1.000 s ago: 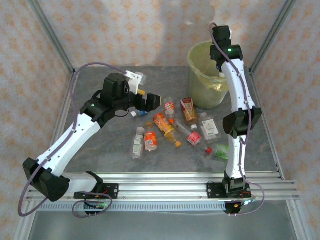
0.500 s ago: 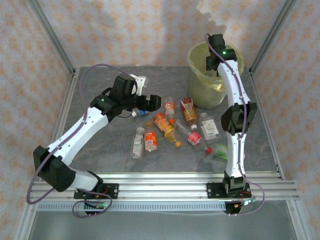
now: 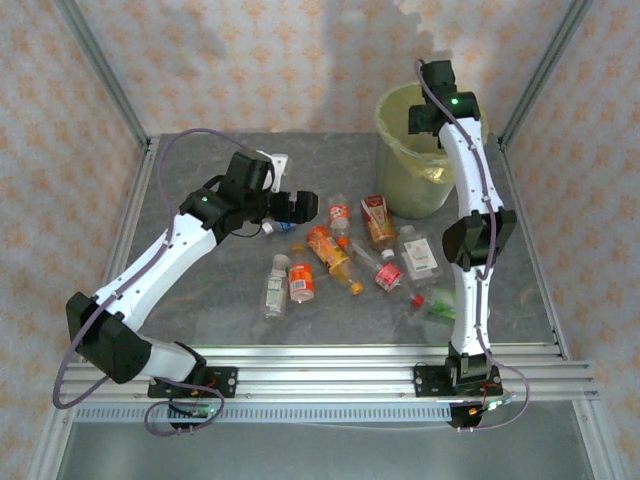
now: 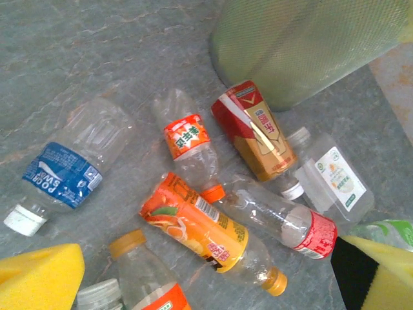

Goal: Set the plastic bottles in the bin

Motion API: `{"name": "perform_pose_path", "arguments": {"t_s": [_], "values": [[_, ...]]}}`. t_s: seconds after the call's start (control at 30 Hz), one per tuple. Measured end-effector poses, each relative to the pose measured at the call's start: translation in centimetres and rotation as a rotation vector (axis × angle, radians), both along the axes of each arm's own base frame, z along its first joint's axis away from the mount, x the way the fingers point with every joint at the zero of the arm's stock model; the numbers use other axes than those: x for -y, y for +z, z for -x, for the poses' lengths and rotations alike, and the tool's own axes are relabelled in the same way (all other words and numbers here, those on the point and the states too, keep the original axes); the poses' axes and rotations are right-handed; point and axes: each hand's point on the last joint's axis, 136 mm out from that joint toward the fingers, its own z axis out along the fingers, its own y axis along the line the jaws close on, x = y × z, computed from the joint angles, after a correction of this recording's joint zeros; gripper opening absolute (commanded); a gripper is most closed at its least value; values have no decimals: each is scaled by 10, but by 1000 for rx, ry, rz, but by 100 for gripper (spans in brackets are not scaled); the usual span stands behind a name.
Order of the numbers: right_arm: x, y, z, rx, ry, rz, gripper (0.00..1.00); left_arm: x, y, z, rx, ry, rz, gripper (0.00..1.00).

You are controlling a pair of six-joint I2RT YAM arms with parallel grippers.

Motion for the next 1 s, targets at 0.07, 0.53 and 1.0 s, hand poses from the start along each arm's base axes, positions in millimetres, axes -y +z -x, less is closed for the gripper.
{"name": "perform_pose_path", "arguments": {"t_s": [0.07,0.53,1.0], "values": [[-4,4,3,1,12,-24,93,-5,-4,1,-12,23,-23,100],[-36,96,68,144,103,-218,99,-44,-96,44,-250,166,-268,100],[-47,68,147,116,48,-244,99,-52,-167,117,-448,138,-441,100]]}}
